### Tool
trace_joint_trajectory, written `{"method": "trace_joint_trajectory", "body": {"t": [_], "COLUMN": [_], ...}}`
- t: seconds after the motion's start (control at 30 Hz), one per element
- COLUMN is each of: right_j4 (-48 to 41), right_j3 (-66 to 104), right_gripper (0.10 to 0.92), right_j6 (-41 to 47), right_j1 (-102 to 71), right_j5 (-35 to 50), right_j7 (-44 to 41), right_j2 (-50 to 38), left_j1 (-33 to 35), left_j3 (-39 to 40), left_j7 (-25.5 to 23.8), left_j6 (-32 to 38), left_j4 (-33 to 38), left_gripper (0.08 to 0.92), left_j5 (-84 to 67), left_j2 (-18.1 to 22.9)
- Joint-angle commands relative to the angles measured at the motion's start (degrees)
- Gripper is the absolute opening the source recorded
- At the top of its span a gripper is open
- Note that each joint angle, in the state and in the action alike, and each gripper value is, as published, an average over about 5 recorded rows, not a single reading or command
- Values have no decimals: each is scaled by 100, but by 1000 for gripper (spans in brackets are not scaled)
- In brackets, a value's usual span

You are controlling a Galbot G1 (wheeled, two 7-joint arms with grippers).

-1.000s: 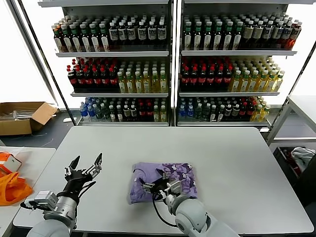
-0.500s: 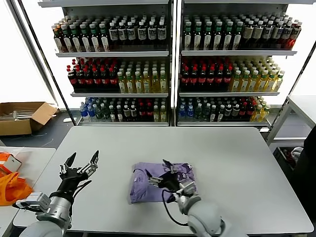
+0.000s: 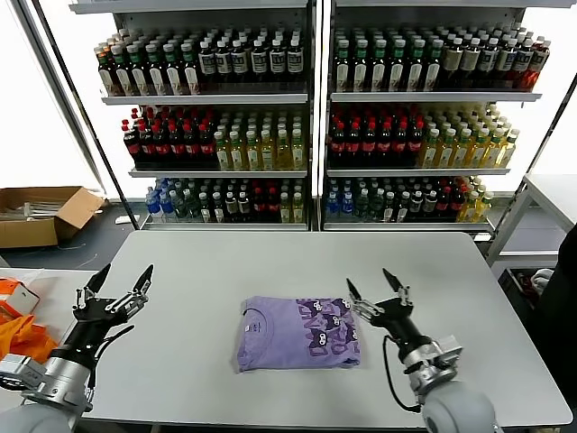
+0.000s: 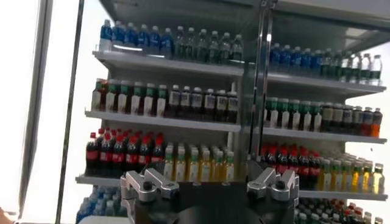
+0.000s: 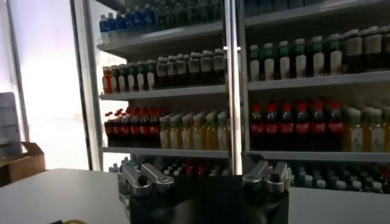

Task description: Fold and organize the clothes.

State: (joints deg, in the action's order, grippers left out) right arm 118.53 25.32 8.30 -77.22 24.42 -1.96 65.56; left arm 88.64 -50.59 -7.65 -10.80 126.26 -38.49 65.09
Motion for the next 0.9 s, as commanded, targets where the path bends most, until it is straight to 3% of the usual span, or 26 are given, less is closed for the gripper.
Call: {"method": "trace_joint_trajectory", "body": {"t": [0.03, 0.9], "right_j4": [109, 85], "right_j3": [1213, 1119], "right_gripper": [823, 823], "right_j6": [-633, -673], "right_j1": [-802, -803], "right_j5": [-34, -290], "right_j7": [-566, -660], "right_j2": [141, 292], "left_j1": [88, 200], "left_j3": [-692, -714], "left_j7": [-1265, -1546], "left_j6": [65, 307], "left_j4": [-97, -392], "left_gripper": [823, 823], "left_j5": [9, 417], "left_j2": [170, 512]}}
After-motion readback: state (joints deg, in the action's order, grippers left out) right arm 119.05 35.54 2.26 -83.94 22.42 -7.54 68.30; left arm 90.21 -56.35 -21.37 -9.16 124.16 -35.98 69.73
